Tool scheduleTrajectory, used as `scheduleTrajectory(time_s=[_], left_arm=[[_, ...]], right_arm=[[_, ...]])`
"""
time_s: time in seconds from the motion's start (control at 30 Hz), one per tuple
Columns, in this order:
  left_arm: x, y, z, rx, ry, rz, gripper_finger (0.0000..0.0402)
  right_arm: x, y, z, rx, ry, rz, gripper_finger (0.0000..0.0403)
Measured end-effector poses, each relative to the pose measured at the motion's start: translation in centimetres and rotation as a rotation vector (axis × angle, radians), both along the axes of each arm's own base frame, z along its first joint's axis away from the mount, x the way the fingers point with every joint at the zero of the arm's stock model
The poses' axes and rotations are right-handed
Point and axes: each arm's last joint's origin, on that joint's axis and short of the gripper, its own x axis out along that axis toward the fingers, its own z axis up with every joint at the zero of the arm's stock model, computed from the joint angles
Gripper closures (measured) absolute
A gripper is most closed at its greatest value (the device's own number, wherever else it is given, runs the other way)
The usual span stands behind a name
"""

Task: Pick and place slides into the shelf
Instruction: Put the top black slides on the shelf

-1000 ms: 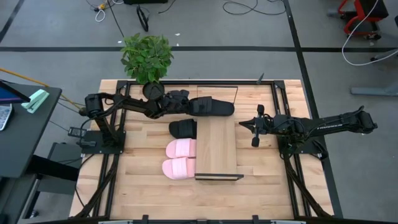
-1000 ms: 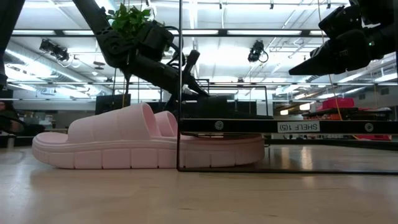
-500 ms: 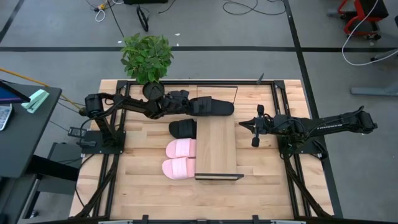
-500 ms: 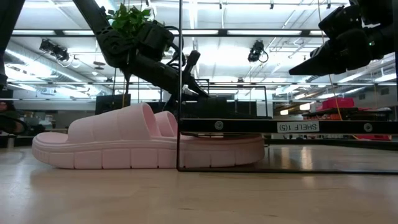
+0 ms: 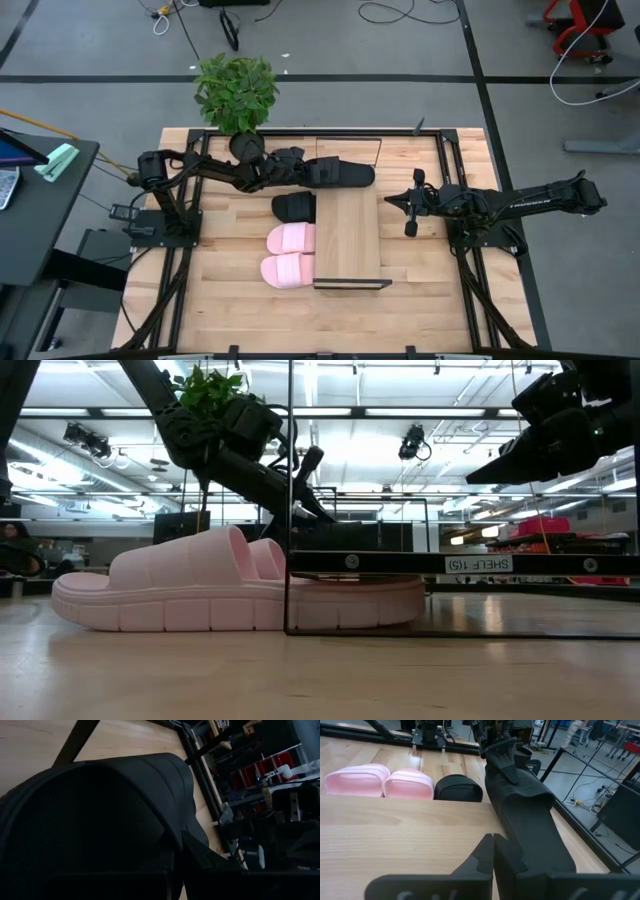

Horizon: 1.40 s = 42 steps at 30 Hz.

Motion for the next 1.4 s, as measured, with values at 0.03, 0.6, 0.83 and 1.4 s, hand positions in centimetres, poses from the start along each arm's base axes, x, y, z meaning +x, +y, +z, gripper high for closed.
scheduleTrajectory(time_s=[0.03, 0.6, 0.83, 1.4], left_arm=[[0.00, 0.00, 0.00, -0.001, 0.000, 0.000, 0.0387], [-0.09, -0.03, -0.25, 0.009, 0.032, -0.008, 0.0377], [-0.10, -0.05, -0.28, 0.027, 0.042, -0.017, 0.0369], [-0.10, -0.09, -0.33, 0.030, 0.047, -0.020, 0.0321]], right_arm=[[0.00, 0.01, 0.00, 0.000, 0.000, 0.001, 0.0393], [-0.01, 0.00, -0.04, -0.036, 0.014, 0.010, 0.0397], [-0.01, 0.00, -0.04, -0.035, 0.014, 0.010, 0.0398], [-0.01, 0.00, -0.04, -0.026, 0.012, 0.008, 0.0394]])
